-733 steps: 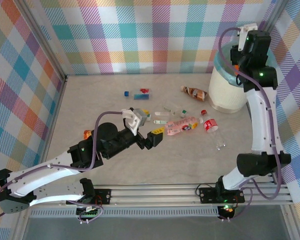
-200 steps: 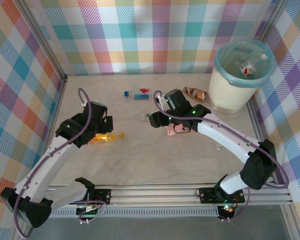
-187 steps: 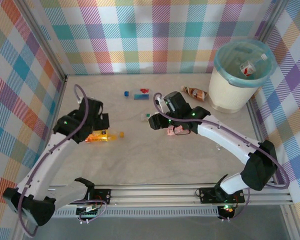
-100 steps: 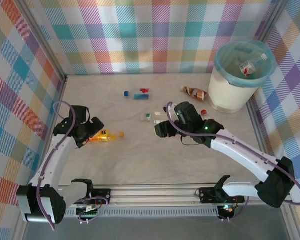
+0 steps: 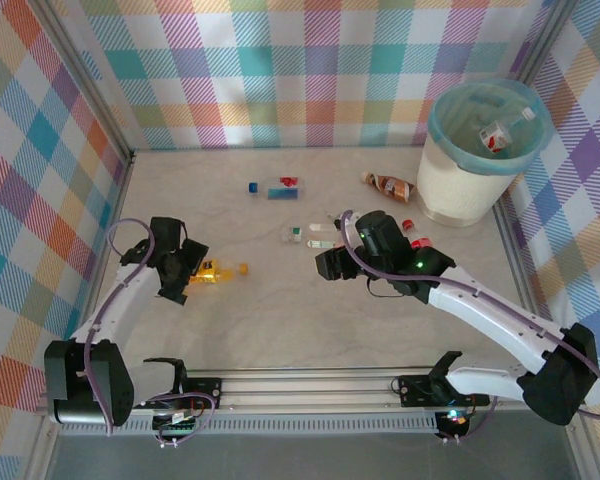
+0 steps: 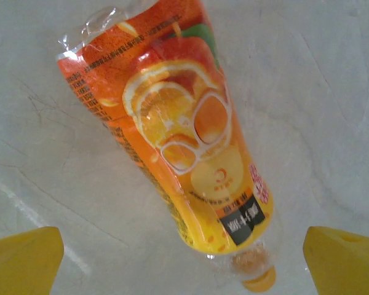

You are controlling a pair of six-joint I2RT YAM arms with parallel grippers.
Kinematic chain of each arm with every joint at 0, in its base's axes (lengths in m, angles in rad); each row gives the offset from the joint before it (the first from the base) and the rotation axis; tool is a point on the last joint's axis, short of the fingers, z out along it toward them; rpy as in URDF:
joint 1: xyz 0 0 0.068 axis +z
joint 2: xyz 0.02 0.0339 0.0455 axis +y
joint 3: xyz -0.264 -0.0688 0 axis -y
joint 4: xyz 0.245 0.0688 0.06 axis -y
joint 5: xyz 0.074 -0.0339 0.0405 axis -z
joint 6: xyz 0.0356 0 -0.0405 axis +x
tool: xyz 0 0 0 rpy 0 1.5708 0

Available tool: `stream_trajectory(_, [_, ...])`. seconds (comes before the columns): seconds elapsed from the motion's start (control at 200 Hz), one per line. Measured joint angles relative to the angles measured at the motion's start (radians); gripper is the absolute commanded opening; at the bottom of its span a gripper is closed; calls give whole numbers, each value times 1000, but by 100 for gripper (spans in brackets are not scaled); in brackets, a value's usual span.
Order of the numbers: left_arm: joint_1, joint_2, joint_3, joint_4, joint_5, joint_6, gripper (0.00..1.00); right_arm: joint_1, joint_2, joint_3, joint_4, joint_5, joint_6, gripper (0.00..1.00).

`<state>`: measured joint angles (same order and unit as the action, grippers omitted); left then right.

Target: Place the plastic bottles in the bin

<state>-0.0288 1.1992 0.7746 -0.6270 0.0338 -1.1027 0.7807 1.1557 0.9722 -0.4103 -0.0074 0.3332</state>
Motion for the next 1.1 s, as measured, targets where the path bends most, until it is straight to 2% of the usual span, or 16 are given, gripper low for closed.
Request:
stream_trajectory(0.22, [17, 98, -38, 95, 22, -80, 100, 0, -14, -10, 2, 18, 0, 66])
stream_trajectory(0.425, [19, 201, -38, 161, 34, -88, 99, 0, -11, -11, 4, 19, 0, 67])
stream_trajectory(0.535, [19, 259, -32, 165, 45, -75, 91, 0, -3, -12, 7, 19, -1, 67])
stream_trajectory(0.72, [24, 262, -23, 131, 52, -36, 77, 0, 2, -21, 6, 19, -1, 67])
stream_trajectory(0.885, [24, 190, -7, 123, 32, 28, 72, 0, 1, -25, 6, 26, -5, 67])
stream_trajectory(1.1, [24, -62, 112, 84, -32, 200, 70, 0, 0, -24, 5, 42, -20, 68])
